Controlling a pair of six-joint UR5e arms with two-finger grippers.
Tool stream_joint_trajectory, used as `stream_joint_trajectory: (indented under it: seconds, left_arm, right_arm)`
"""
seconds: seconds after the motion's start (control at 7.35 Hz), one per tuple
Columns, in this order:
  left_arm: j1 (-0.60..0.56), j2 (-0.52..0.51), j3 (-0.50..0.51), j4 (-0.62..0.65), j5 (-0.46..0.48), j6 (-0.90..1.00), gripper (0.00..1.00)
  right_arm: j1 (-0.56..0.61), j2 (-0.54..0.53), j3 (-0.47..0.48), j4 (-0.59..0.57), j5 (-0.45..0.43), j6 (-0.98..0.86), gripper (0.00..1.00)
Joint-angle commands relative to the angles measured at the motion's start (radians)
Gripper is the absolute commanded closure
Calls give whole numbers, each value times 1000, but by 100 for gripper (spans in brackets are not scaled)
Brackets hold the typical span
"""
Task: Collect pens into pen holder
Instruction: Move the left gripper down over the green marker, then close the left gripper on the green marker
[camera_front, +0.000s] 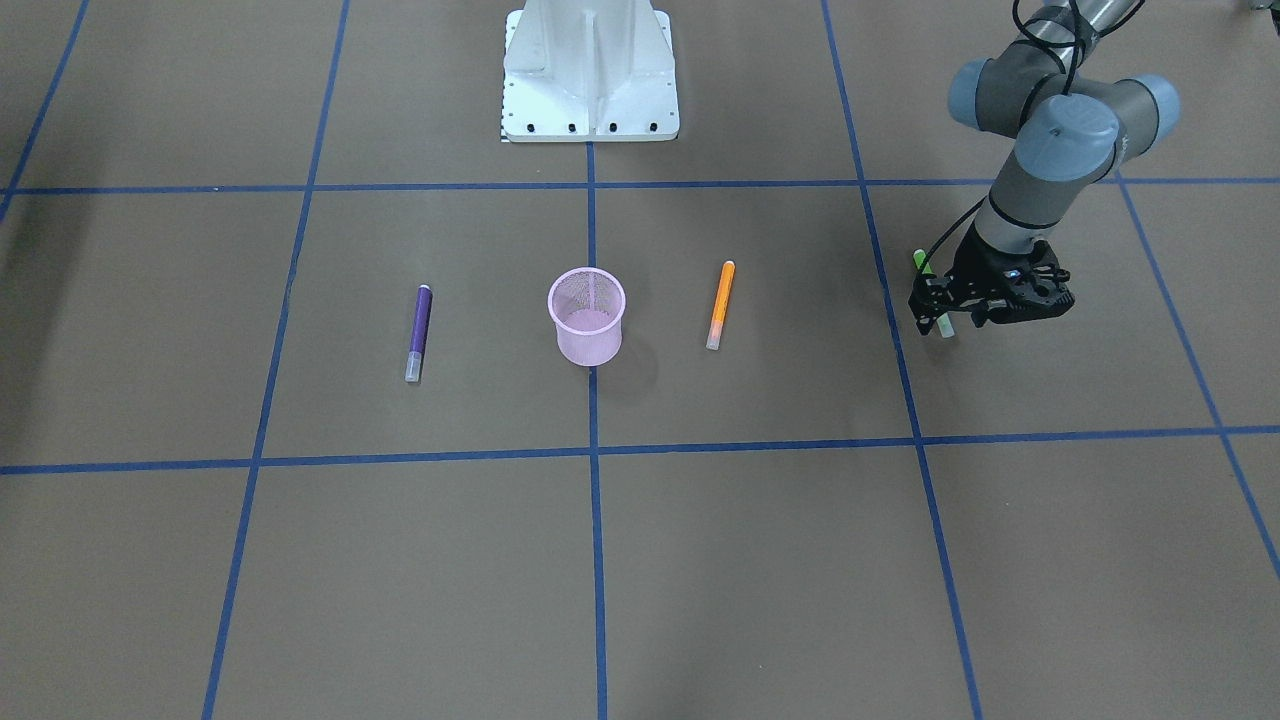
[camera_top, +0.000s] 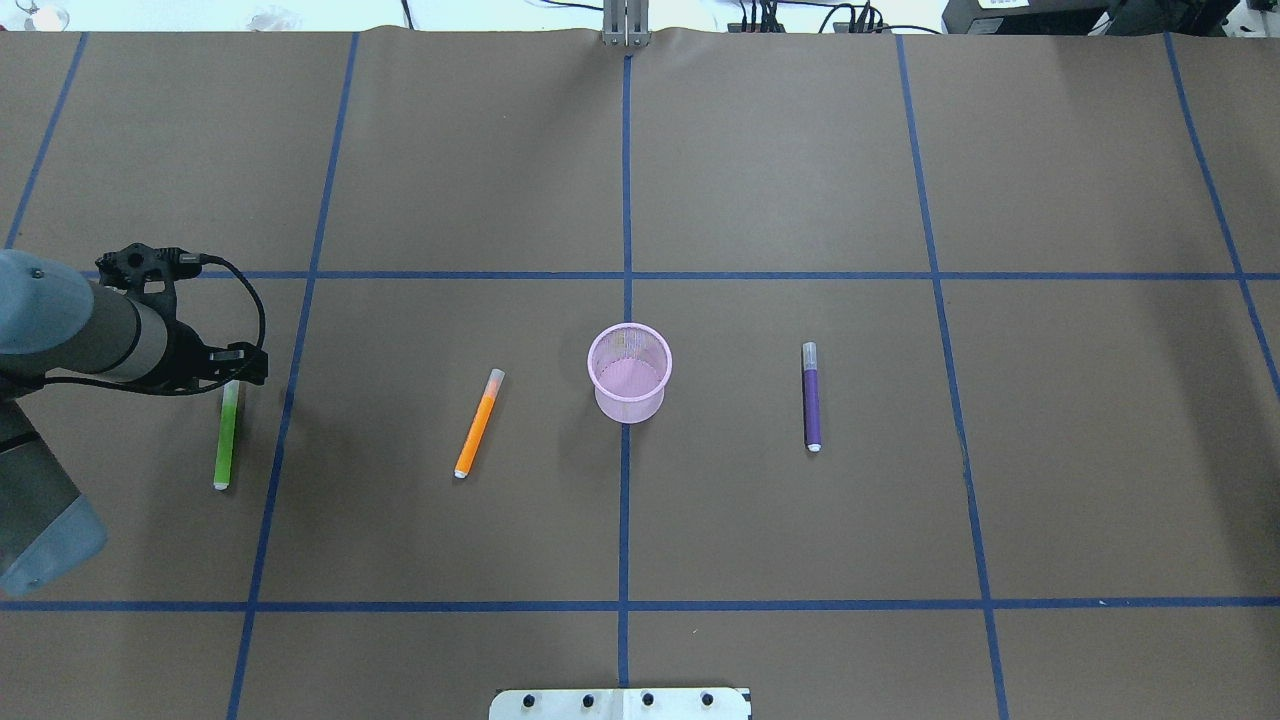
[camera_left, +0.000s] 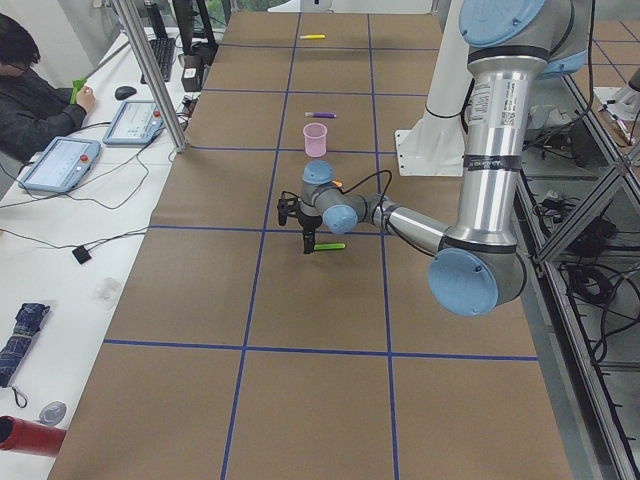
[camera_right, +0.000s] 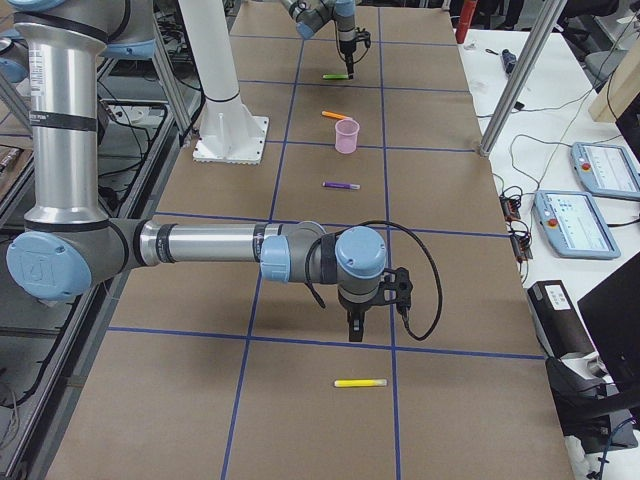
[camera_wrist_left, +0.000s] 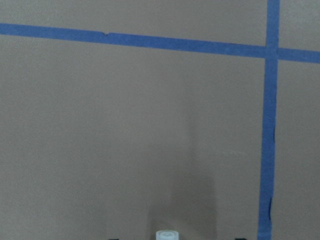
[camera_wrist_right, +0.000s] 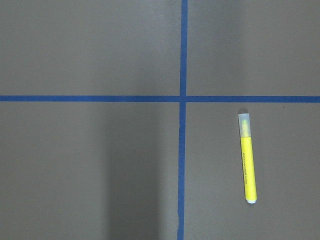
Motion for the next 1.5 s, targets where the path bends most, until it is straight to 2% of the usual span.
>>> stream_joint_trajectory:
  seconds: [0.0, 0.27, 1.36]
  left_arm:
    - [1, -2, 11, -1, 0, 0, 24]
    - [6, -2, 11, 2, 0, 0, 31]
    - [7, 6, 3, 5, -34, -2, 36]
  right_arm:
    - [0, 1, 1, 0, 0, 0, 0]
    - [0, 1, 1, 0, 0, 0, 0]
    - [0, 3, -4, 0, 3, 0, 0]
